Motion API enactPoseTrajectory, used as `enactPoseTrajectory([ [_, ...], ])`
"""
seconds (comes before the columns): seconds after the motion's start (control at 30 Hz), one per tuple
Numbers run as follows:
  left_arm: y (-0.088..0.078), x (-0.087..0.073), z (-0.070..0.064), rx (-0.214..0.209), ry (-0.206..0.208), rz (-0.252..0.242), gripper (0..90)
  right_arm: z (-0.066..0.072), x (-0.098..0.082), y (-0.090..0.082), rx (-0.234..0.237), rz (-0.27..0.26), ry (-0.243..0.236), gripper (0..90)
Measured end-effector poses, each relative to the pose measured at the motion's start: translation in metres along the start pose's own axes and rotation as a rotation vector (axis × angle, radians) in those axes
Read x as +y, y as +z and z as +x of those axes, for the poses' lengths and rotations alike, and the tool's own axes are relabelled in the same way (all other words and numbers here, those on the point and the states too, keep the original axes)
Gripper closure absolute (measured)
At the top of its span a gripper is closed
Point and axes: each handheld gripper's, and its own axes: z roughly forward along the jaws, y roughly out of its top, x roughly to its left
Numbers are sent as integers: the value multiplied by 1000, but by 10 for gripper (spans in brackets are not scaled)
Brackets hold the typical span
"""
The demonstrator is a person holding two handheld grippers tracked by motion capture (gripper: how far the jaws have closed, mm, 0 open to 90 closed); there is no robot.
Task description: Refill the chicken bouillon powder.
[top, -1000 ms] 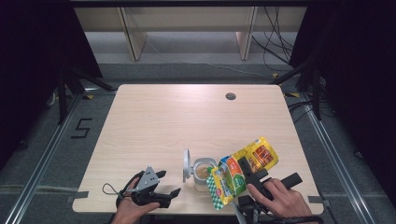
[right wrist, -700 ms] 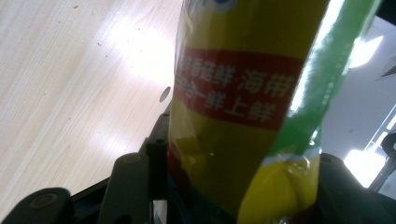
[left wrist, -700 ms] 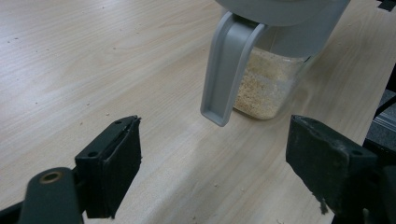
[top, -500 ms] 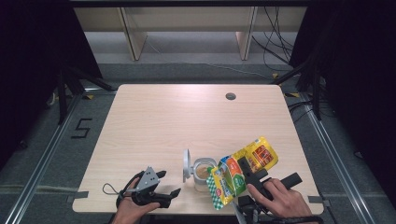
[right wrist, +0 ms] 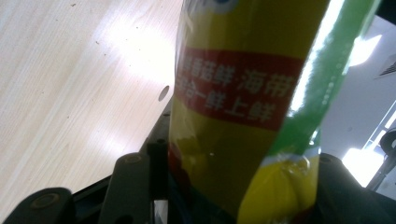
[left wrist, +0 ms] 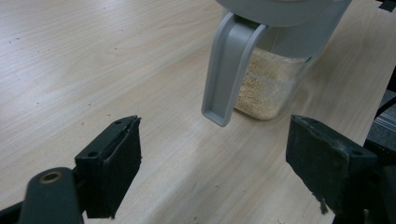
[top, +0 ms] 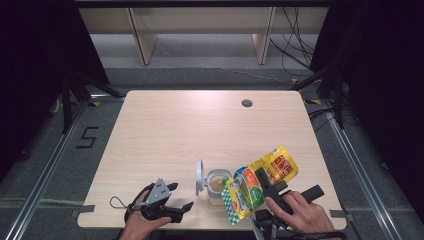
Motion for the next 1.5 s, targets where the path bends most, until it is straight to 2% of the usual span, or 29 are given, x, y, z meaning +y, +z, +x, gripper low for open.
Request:
enactPoseTrajectory([
  [0.2, 0, 0, 0, -2, -3, -2, 177, 0, 0, 0, 3, 1, 0, 555],
  [0.3, 0, 0, 1, -3, 11, -1, 177, 1, 0, 0, 4, -1, 3, 556],
  [0.33, 0, 0, 1, -1, 12, -2, 178, -2, -1, 1, -2, -11, -36, 557],
  [0.43, 0, 1, 1, -4, 21, -2, 177, -2, -2, 1, -2, -11, -31, 558],
  [0.6, 0, 1, 1, -4, 12, -7, 177, -2, -2, 2, 4, -17, -25, 560],
  [0.63, 0, 1, 1, -4, 13, -7, 177, 2, -3, 2, 4, -16, 18, 560],
  [0.67, 0, 1, 1, -5, 14, -6, 177, -1, -2, 2, 2, -14, -16, 560],
  [0.7, 0, 1, 1, -4, 17, -3, 177, 2, -2, 1, 9, -8, 23, 561],
  [0.73, 0, 1, 1, -4, 17, -2, 177, 2, -2, 1, 8, -6, 29, 561],
  [0.77, 0, 1, 1, -3, 17, -1, 177, -1, -2, 2, 1, -16, -8, 561],
  [0.93, -1, 1, 1, -3, 19, -1, 178, -2, -2, 1, 5, -14, -22, 569],
  [0.97, 0, 1, 1, -4, 11, -7, 178, 0, -2, 1, 7, -16, -9, 570],
  [1.07, 0, 1, 1, -3, 15, -1, 177, -1, -2, 2, 2, -18, -10, 570],
  [1.1, 0, 0, 1, -3, 10, -1, 177, 2, -1, 1, 9, -7, 32, 570],
  [1.17, 0, 0, -1, -4, -9, -7, 177, 2, -1, 1, 10, -7, 33, 570],
  [1.33, 0, 1, 1, -4, 18, -2, 177, 0, -2, 0, 12, -11, 32, 571],
  [1.43, 0, 0, 1, -4, 8, -6, 177, -1, -3, 1, 3, -23, 9, 571],
  [1.47, 0, 0, 1, -2, 15, -1, 177, 1, -3, 1, 9, -16, 42, 571],
  [1.5, 0, 0, 1, -3, 18, 0, 177, 1, -3, 1, 12, -16, 50, 571],
])
